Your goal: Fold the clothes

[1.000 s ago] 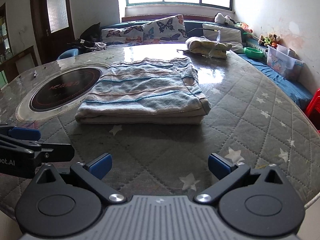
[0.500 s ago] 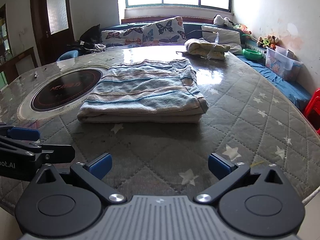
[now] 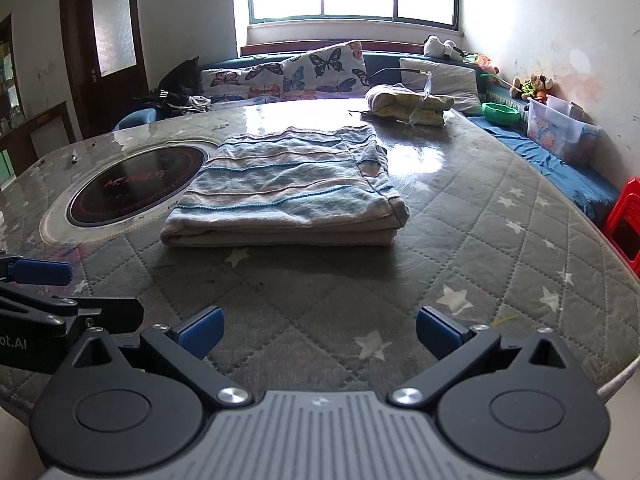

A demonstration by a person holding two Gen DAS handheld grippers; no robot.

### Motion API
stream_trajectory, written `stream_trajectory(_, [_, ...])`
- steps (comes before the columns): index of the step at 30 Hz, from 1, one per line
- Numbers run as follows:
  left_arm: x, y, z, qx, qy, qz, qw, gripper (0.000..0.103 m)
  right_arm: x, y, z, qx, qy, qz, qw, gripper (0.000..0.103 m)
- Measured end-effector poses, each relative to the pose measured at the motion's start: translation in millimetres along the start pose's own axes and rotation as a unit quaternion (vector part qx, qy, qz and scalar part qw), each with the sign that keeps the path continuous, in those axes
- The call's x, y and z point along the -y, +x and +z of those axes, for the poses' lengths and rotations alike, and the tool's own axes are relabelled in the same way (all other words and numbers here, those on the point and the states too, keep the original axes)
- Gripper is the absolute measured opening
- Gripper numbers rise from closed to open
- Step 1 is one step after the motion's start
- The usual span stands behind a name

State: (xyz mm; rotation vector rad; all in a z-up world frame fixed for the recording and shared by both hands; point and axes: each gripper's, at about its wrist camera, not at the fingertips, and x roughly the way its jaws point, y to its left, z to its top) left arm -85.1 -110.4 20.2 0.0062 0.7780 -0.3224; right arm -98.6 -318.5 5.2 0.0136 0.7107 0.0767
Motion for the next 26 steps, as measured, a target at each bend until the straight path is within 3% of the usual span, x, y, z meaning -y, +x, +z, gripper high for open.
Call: stream_trajectory(26, [10.0,-8.6,-11.6,0.009,0.008,0.004,0.9999,0.103,-1.3,-8.8,-7.4,0.007,-0.003,-0.004,1.0,0.103])
